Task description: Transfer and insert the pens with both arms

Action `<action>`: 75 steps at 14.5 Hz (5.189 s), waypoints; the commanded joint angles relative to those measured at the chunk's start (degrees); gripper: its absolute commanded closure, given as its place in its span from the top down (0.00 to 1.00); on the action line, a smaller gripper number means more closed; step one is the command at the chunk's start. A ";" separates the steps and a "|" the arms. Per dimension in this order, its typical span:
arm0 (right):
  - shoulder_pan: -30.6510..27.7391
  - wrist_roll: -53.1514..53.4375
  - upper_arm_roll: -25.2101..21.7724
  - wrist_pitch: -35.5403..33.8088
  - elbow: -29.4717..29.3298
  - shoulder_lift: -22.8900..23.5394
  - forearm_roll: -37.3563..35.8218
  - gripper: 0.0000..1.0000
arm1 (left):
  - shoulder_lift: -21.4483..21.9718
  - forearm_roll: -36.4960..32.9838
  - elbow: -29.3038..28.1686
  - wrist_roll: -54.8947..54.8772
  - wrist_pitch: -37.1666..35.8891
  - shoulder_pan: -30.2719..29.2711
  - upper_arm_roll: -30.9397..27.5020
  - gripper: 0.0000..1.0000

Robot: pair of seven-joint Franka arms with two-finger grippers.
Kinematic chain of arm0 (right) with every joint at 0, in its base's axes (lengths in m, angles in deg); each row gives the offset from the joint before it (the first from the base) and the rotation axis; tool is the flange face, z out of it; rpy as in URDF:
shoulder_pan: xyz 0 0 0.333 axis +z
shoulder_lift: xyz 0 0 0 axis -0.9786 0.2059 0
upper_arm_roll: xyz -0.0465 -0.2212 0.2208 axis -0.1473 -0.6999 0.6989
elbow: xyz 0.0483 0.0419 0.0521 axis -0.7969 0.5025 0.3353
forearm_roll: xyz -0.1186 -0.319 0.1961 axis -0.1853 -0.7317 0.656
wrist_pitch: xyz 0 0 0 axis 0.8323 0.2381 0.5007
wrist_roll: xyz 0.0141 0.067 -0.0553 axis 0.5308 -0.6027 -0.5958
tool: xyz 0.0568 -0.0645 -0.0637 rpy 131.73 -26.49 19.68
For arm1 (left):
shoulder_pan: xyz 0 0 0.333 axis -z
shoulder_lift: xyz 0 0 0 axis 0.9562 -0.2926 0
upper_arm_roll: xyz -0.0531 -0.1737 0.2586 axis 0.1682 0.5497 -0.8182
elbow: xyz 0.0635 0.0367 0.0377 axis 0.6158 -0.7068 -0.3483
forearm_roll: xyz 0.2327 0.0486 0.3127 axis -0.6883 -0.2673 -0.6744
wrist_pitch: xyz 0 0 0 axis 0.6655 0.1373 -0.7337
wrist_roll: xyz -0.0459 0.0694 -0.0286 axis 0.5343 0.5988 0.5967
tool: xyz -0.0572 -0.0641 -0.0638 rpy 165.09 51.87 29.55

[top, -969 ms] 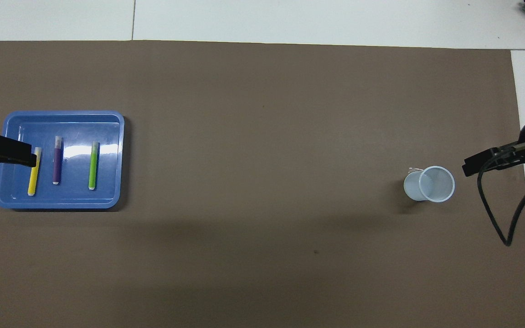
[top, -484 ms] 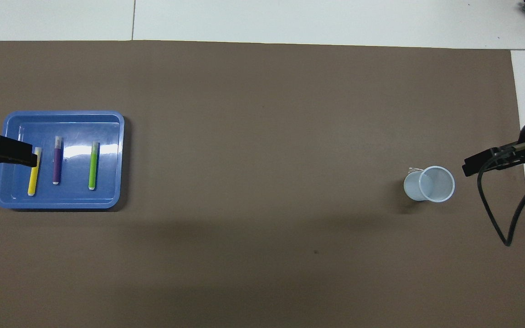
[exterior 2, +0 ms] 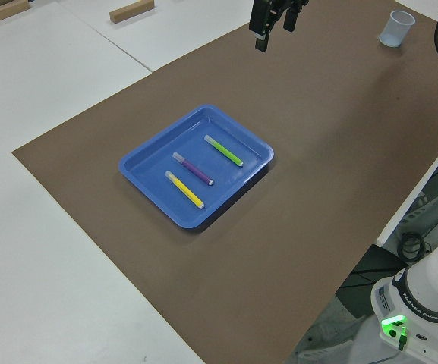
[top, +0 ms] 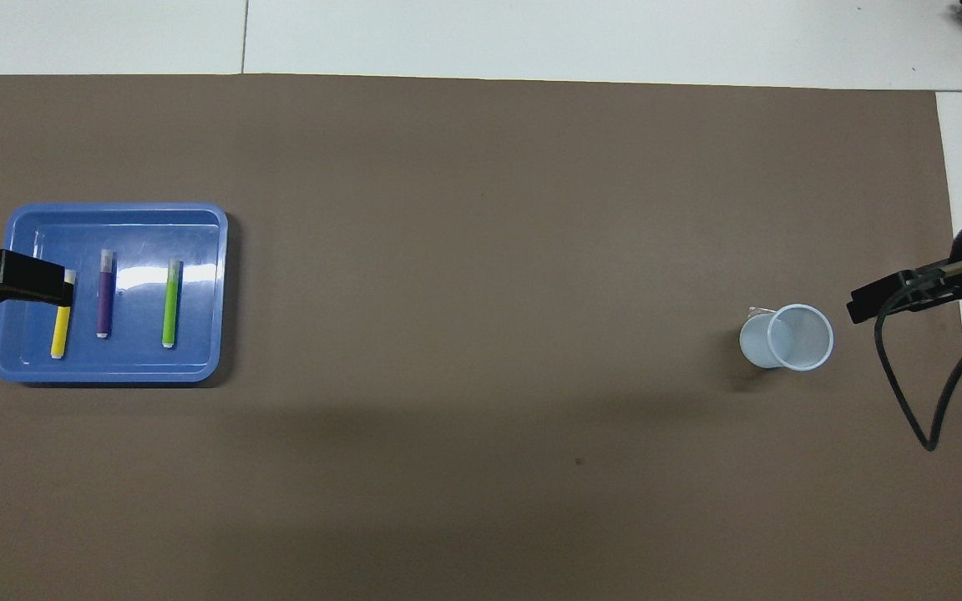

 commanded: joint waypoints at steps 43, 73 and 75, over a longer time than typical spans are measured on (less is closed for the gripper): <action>-0.50 -0.29 0.27 0.26 0.41 -0.71 -0.24 1.00 | 2.07 -0.19 -21.32 -5.79 18.64 -3.51 -0.96 1.00; -0.41 -0.29 0.27 0.26 0.49 -0.71 -0.24 1.00 | -19.30 0.78 -23.52 -6.67 44.14 -2.81 -0.69 0.93; -0.50 -0.38 0.27 0.26 0.49 -0.71 -0.24 1.00 | -19.48 0.78 -24.22 -6.67 45.54 -2.81 -0.69 0.92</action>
